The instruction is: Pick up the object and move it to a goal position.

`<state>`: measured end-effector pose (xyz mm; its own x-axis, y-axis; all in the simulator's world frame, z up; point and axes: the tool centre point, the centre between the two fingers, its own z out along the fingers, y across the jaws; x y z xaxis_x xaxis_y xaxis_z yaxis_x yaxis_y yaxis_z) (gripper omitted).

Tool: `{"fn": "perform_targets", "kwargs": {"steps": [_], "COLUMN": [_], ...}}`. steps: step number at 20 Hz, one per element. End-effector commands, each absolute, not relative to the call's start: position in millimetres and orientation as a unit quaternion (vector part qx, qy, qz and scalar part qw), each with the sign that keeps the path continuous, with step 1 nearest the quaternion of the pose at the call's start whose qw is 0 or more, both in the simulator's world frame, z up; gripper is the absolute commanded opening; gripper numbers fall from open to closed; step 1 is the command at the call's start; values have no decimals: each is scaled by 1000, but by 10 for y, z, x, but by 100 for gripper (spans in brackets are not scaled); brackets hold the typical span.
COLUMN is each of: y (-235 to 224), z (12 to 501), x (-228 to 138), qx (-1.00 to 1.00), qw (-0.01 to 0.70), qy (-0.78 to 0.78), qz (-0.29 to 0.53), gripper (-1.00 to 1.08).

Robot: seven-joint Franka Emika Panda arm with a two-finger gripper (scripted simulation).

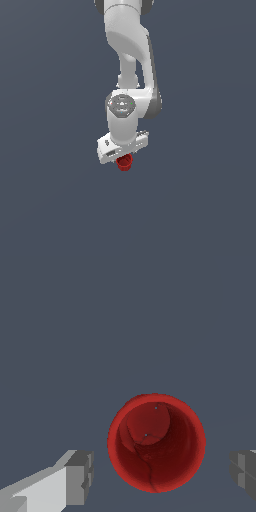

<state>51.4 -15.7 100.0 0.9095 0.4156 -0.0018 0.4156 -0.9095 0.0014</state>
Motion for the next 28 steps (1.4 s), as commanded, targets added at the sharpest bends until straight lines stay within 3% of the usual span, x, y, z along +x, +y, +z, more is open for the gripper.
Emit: {"fn": "perform_targets", "kwargs": {"steps": [1,22,23,28], "y": [-164,-167,-167,-167], "z": [979,473,473,473], "x": [531,533,533,533], "qx": [976,976,976,976], "qw": [0,0,0,0], "qy": [219,220,220,220], "qz": [0,0,0,0], "gripper": [100,100,-100,-100]}}
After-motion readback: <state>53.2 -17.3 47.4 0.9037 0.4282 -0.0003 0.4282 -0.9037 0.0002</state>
